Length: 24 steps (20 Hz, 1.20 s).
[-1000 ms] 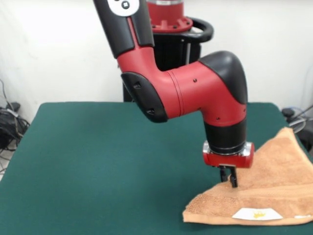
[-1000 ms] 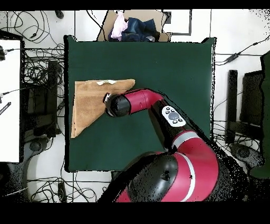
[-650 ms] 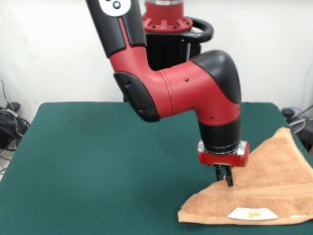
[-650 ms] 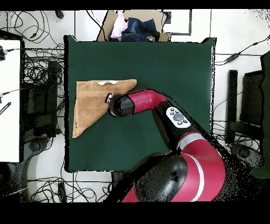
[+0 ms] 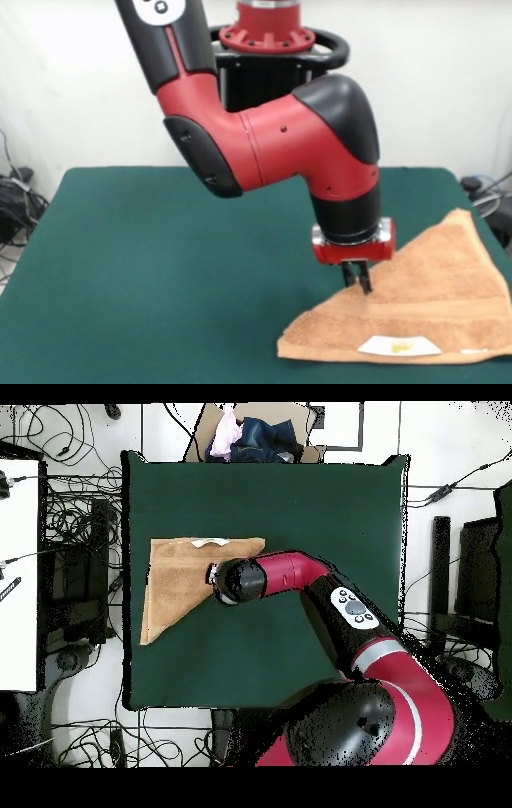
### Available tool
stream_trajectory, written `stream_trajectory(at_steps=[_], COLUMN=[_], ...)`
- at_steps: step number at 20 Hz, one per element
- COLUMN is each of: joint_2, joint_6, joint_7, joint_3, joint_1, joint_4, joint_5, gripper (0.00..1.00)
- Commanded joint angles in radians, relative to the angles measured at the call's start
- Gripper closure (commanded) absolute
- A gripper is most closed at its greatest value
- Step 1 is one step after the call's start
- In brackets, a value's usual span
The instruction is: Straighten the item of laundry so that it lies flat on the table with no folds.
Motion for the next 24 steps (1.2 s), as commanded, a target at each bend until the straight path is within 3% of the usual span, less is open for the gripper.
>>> stream_trajectory(at_steps=[1,7,24], joint_2=[-0.037,-0.073,-0.052], joint_6=[0.200,0.300,0.450], joint_7=[-0.247,-0.309,-0.448], joint_3=[-0.027,-0.038,-0.005], joint_1=[-0.042,-0.039,-0.069], joint_4=[-0.034,-0.079,-0.191], joint_5=[-0.031,-0.019,-0.046], gripper=[1.00,1.00,1.00])
